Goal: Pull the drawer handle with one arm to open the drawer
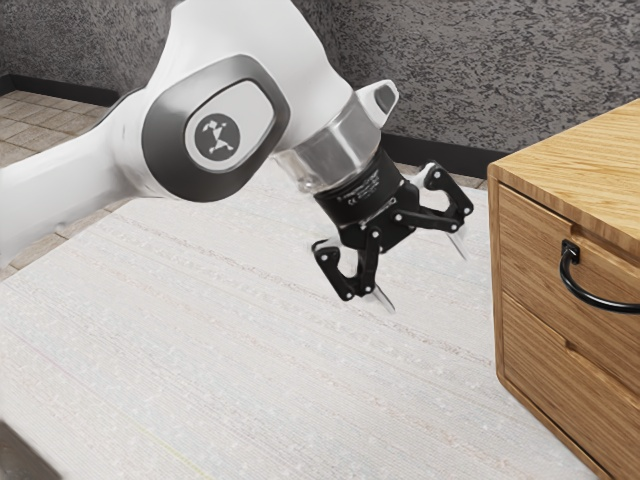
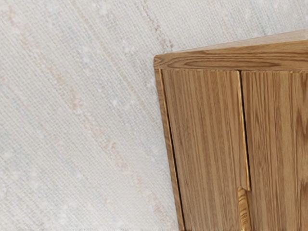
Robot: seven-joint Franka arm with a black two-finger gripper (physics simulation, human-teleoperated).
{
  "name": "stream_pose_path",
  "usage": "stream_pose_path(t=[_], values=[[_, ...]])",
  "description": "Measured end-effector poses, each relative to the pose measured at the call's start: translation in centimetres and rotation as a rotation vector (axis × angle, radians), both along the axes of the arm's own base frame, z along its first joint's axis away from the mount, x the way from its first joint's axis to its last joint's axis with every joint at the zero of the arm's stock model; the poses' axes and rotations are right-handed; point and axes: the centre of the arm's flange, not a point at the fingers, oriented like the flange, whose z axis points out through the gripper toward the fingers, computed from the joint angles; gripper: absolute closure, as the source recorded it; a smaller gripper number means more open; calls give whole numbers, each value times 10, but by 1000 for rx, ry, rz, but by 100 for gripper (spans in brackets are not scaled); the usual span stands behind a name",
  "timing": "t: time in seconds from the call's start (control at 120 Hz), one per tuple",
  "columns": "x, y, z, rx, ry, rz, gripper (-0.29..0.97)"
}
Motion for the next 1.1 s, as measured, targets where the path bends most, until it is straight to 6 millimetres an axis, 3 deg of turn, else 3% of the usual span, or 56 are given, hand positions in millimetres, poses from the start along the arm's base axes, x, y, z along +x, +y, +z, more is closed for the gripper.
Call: stream_pose_path(t=[0.15, 0.383, 0.575, 0.908, 1.1], values=[[-28, -18, 30, 13, -53, 57, 2], [-52, -81, 23, 10, -28, 10, 2], [-51, -75, 38, 3, -62, 63, 3], [-23, -66, 50, -18, -175, 118, 6], [-44, -111, 50, -25, -200, 47, 9]])
